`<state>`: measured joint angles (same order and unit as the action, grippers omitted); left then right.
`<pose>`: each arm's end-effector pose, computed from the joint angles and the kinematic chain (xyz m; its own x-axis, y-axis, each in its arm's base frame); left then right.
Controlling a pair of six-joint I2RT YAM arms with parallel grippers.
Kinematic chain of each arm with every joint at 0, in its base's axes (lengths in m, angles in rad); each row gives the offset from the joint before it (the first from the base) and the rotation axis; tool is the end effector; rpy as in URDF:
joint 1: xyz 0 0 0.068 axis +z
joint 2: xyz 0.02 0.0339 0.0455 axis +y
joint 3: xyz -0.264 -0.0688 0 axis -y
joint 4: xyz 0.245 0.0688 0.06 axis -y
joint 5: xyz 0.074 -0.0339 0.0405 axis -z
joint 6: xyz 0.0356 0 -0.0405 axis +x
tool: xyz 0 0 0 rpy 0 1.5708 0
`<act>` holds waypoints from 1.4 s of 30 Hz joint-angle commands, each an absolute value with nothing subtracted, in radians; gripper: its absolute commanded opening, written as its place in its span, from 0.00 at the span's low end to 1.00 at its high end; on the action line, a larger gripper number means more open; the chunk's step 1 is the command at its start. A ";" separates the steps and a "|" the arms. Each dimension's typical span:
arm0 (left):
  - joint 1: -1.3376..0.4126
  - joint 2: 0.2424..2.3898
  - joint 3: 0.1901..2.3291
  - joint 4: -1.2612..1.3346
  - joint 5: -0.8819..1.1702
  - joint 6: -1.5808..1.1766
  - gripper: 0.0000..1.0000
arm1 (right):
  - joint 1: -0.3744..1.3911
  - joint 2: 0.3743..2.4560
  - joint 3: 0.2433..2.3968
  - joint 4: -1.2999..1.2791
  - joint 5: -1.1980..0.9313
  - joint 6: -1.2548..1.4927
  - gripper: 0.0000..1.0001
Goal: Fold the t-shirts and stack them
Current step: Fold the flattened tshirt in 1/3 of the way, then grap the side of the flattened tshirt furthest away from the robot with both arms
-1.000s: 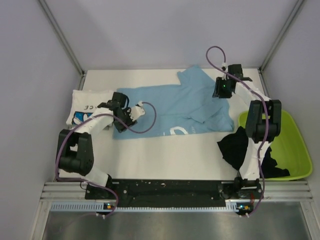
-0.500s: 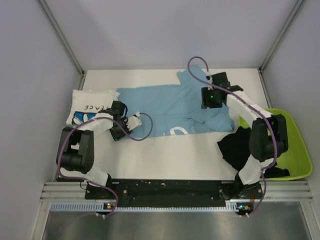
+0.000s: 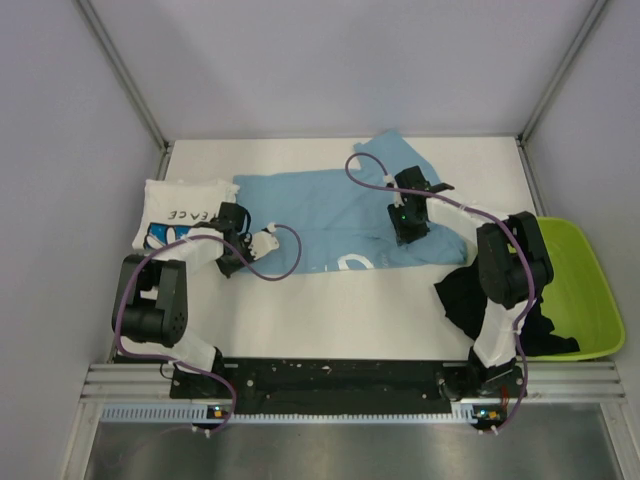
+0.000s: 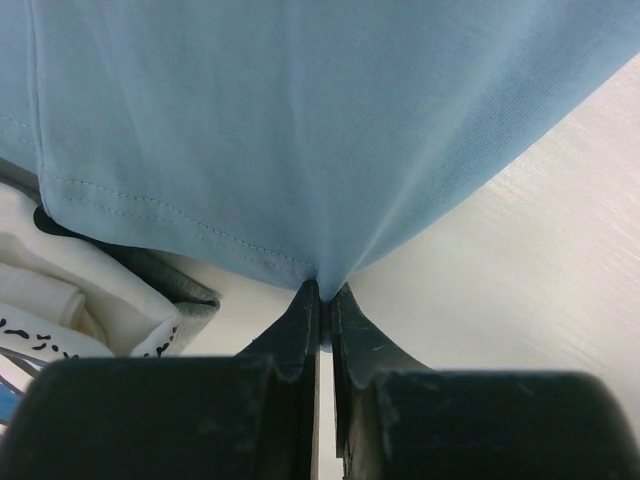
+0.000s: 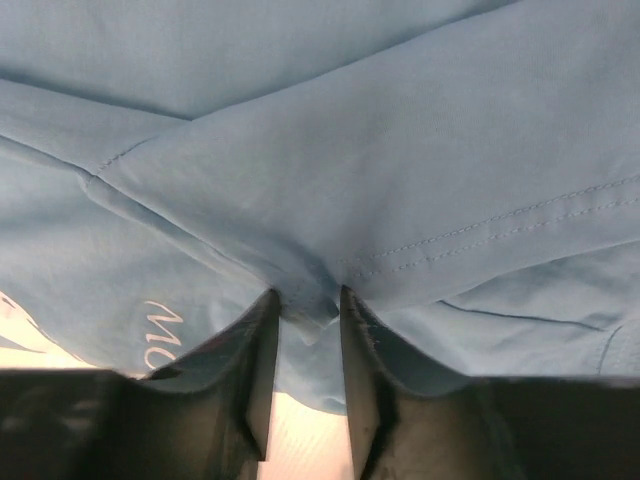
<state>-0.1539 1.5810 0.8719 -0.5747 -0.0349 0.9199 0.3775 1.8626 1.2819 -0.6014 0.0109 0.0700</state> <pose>0.2756 -0.0415 0.1584 -0.4601 0.8759 -0.1449 0.8409 0.4823 0.2455 0.3490 0.1380 0.1807 -0.8837 -0.2751 -0.3788 -0.3037 0.9526 0.0164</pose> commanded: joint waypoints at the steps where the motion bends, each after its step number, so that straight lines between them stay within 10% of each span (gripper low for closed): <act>1: -0.149 1.574 0.854 -0.568 -0.026 0.923 0.00 | 0.377 1.868 1.290 -0.597 0.046 0.057 0.19; 4: -0.149 1.563 0.850 -0.568 -0.031 0.923 0.00 | 0.377 1.849 1.296 -0.604 0.052 0.045 0.00; 15: -0.143 1.555 0.847 -0.552 -0.058 0.936 0.00 | 0.399 1.850 1.310 -0.650 -0.098 0.061 0.00; 21: -0.138 1.563 0.859 -0.558 -0.066 0.940 0.00 | 0.387 1.770 1.309 -0.660 -0.005 0.152 0.46; 39: -0.133 1.534 0.844 -0.525 -0.063 0.951 0.00 | 0.106 1.727 1.097 -0.678 0.225 0.403 0.48; 42: -0.127 1.510 0.825 -0.522 -0.063 0.963 0.00 | 0.081 1.769 1.086 -0.676 0.224 0.408 0.33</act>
<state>-0.1425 1.5677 0.8509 -0.5381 -0.0669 0.9443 0.1024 1.7267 1.0878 -0.6945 0.1871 0.3805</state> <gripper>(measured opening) 0.061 0.448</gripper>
